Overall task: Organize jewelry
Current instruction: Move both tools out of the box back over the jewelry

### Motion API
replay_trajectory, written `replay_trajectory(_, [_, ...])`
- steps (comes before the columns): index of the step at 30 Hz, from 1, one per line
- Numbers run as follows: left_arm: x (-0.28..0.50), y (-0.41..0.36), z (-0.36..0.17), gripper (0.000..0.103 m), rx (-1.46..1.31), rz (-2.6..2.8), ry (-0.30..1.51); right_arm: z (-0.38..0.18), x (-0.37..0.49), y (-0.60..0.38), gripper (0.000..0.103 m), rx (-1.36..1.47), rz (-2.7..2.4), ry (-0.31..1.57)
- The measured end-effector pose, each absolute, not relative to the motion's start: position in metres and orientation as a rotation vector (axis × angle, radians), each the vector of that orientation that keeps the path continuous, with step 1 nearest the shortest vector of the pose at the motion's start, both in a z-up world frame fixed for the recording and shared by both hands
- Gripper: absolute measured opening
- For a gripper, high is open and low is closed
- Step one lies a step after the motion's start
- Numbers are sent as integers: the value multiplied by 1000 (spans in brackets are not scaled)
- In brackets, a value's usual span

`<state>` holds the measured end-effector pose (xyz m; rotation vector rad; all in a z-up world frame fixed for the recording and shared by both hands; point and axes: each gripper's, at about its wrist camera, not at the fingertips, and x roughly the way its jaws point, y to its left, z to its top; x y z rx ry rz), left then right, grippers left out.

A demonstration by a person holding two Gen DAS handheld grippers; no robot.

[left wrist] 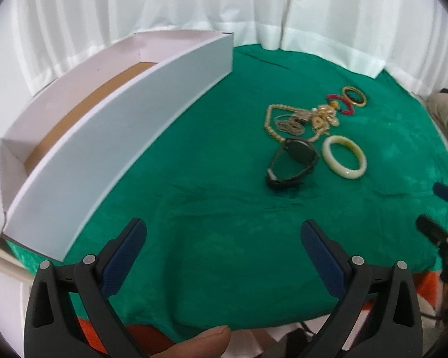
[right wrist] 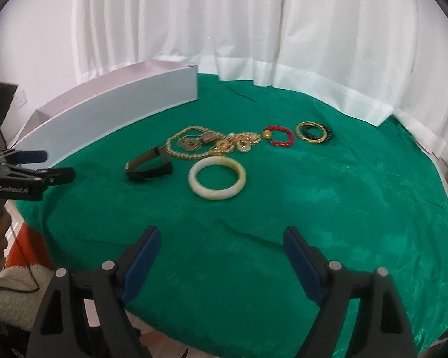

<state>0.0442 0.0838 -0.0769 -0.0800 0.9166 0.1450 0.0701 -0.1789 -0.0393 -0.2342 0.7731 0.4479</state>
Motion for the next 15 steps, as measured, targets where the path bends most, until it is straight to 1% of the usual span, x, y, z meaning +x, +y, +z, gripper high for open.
replay_trajectory(8, [40,74,-74,103,-69,108,918,-48,65,-167,85,-232,488,875])
replay_trajectory(15, [38,69,-73,103,-33,122,905,-44,55,-158,85,-275,517,853])
